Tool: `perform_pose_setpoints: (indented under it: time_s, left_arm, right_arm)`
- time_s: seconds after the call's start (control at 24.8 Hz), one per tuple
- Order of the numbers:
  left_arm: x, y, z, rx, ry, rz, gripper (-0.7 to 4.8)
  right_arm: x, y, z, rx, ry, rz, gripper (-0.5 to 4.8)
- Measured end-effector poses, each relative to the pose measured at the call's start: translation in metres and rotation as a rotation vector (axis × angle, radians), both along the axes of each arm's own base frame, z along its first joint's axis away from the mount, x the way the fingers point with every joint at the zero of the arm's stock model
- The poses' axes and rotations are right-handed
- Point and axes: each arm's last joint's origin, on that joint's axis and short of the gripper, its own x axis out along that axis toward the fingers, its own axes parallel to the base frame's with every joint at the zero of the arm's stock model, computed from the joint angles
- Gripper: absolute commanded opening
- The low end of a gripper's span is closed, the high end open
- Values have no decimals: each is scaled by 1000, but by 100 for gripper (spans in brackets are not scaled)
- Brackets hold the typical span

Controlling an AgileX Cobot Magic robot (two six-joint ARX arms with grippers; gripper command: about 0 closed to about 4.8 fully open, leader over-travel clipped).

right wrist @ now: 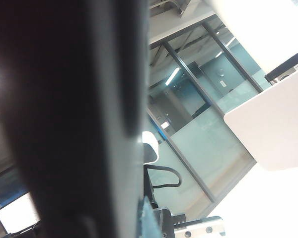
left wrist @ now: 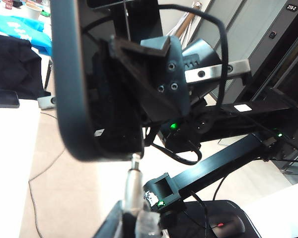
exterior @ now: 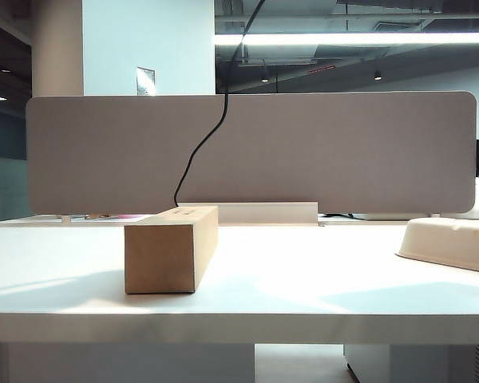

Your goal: Pick up the charging cable and the phone, plug the charging cable into the charging port on the phone, and finally place them back on the table.

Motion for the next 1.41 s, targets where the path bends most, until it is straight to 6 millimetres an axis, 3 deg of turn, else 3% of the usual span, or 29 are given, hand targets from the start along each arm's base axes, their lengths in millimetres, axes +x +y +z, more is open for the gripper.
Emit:
perform_pose_setpoints:
  time_s: [1.41]
  left_arm:
    - [6, 1, -2, 6, -9, 64, -6]
  right_arm:
    - [3, 0, -3, -3, 28, -12, -9]
